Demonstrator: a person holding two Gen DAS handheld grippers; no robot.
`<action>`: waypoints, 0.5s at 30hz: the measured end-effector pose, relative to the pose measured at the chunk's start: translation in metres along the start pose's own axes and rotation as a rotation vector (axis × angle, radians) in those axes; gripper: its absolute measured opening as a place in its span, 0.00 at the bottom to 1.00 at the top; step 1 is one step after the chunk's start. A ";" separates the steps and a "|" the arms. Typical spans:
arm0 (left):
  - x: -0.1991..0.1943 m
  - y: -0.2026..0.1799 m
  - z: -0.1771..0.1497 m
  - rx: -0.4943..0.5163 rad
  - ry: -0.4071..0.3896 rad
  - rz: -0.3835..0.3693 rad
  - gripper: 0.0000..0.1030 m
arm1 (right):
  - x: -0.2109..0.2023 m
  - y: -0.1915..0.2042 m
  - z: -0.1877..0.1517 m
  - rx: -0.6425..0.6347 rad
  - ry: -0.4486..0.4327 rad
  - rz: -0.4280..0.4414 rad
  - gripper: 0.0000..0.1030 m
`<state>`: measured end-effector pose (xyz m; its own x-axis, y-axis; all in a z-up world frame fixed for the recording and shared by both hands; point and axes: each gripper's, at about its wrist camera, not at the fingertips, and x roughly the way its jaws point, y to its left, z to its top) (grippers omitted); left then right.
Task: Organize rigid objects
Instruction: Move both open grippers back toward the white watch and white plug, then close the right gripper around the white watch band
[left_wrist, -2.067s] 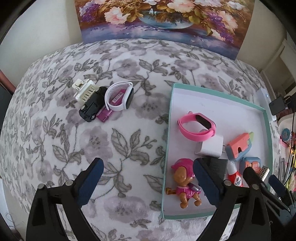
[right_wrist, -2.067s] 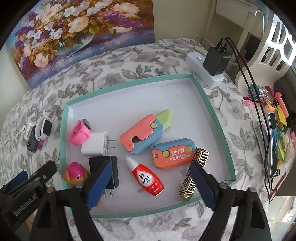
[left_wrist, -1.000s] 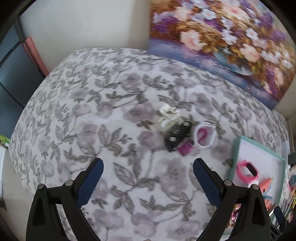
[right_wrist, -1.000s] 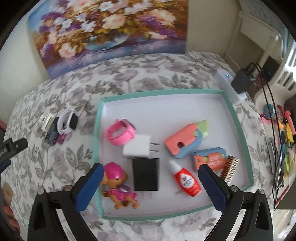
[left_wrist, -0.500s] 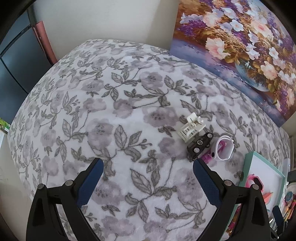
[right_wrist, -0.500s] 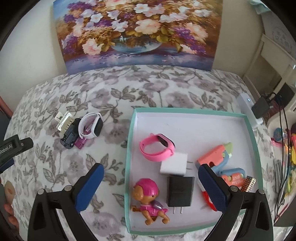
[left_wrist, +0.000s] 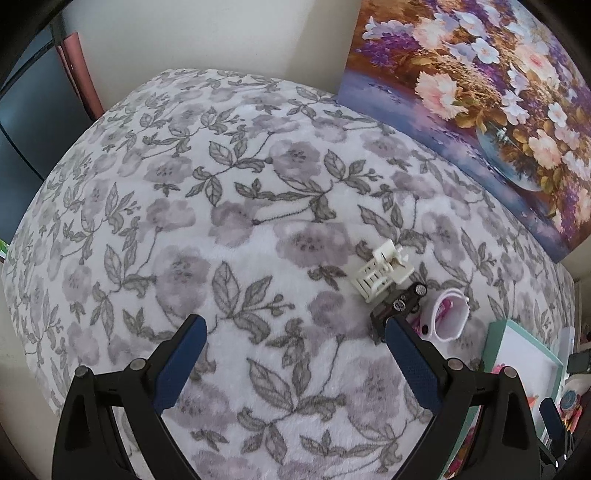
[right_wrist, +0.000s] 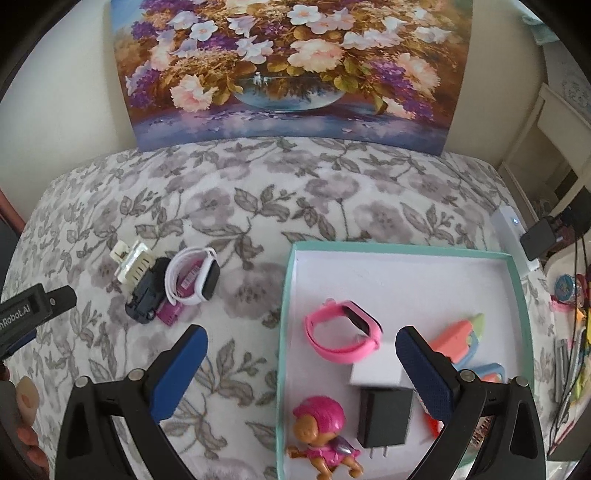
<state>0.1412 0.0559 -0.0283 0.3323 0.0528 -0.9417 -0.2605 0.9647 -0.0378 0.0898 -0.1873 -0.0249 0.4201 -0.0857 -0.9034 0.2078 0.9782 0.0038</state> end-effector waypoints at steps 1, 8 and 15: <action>0.002 0.000 0.002 -0.003 -0.001 0.003 0.95 | 0.002 0.002 0.002 0.002 0.000 0.010 1.00; 0.017 0.002 0.010 -0.016 0.010 0.013 0.95 | 0.019 0.020 0.017 -0.006 0.002 0.057 1.00; 0.024 0.005 0.015 -0.050 -0.006 0.014 0.95 | 0.035 0.047 0.025 -0.009 -0.007 0.115 0.98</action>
<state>0.1615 0.0657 -0.0456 0.3342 0.0677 -0.9401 -0.3096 0.9500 -0.0417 0.1361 -0.1494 -0.0454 0.4472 0.0255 -0.8941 0.1498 0.9833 0.1030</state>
